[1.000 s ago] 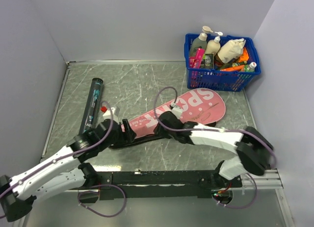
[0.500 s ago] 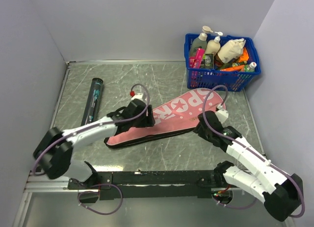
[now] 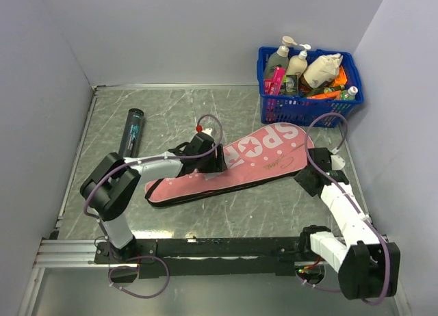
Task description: Pack up the badminton gear
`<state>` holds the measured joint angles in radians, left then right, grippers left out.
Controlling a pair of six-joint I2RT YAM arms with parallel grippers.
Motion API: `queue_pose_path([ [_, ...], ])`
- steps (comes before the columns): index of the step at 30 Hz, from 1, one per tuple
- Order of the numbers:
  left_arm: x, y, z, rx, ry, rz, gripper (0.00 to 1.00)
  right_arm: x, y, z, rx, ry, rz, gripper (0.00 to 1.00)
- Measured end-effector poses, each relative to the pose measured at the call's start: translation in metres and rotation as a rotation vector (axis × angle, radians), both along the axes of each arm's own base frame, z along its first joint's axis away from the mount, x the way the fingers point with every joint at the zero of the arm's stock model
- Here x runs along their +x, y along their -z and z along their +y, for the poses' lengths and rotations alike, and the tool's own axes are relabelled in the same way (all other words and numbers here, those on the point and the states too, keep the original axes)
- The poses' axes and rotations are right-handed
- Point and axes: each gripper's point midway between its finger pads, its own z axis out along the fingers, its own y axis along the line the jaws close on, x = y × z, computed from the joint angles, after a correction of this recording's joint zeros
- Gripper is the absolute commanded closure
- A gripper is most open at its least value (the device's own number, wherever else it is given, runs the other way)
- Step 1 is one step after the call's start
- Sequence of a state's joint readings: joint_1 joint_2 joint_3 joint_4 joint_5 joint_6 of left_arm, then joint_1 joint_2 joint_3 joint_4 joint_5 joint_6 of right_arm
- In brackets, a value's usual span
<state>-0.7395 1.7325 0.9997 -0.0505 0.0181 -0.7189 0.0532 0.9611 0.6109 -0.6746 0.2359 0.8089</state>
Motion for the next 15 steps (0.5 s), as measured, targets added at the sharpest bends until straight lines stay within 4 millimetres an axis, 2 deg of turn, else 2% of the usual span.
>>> queue_pose_path([
  [6,0.012,0.005,0.003,-0.07,-0.008,0.007,0.35,0.003,0.018,-0.017,0.025,0.043,0.056,0.52],
  [15,0.019,0.004,0.024,-0.211,-0.036,-0.004,0.35,0.024,0.03,-0.008,0.08,-0.003,0.068,0.55],
])
